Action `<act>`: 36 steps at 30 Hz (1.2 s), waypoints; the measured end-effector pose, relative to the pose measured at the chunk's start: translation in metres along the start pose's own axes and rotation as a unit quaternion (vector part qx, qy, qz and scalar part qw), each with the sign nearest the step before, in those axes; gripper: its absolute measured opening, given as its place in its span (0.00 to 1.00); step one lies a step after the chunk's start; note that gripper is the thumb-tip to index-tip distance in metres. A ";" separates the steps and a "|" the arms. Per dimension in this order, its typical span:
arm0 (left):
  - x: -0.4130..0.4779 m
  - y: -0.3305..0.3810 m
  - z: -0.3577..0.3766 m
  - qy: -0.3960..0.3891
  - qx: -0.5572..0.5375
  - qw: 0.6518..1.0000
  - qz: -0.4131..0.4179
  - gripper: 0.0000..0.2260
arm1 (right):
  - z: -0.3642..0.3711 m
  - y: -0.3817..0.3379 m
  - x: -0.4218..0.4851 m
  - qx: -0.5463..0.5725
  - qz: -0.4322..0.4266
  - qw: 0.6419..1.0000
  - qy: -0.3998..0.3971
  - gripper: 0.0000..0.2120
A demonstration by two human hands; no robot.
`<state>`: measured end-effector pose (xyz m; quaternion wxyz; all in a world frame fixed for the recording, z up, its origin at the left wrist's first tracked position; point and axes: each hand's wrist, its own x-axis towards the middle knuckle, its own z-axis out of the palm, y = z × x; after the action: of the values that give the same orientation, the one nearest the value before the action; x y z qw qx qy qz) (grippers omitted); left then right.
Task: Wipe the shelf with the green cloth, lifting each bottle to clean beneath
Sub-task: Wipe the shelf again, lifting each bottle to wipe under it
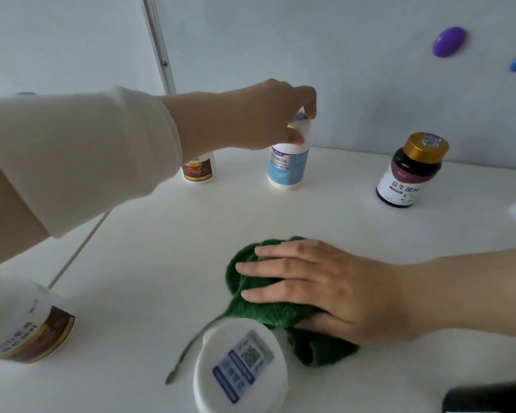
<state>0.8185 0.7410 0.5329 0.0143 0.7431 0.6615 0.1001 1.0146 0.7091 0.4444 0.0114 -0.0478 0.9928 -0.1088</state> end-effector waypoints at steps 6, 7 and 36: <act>-0.003 -0.001 0.003 0.006 -0.011 1.000 -0.009 0.17 | -0.017 0.039 0.040 -0.034 0.143 0.989 0.027 0.22; -0.003 -0.001 0.003 0.007 -0.011 1.000 -0.011 0.17 | -0.015 0.040 0.045 -0.035 0.156 0.987 0.029 0.22; -0.054 -0.124 -0.021 -0.043 -0.036 0.998 0.019 0.19 | -0.003 -0.019 0.128 -0.006 -0.038 0.999 -0.010 0.20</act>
<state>0.6874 0.7012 0.5276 0.0675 0.7582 0.6421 0.0916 0.8892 0.6786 0.4496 0.0170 -0.0869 0.9908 -0.1027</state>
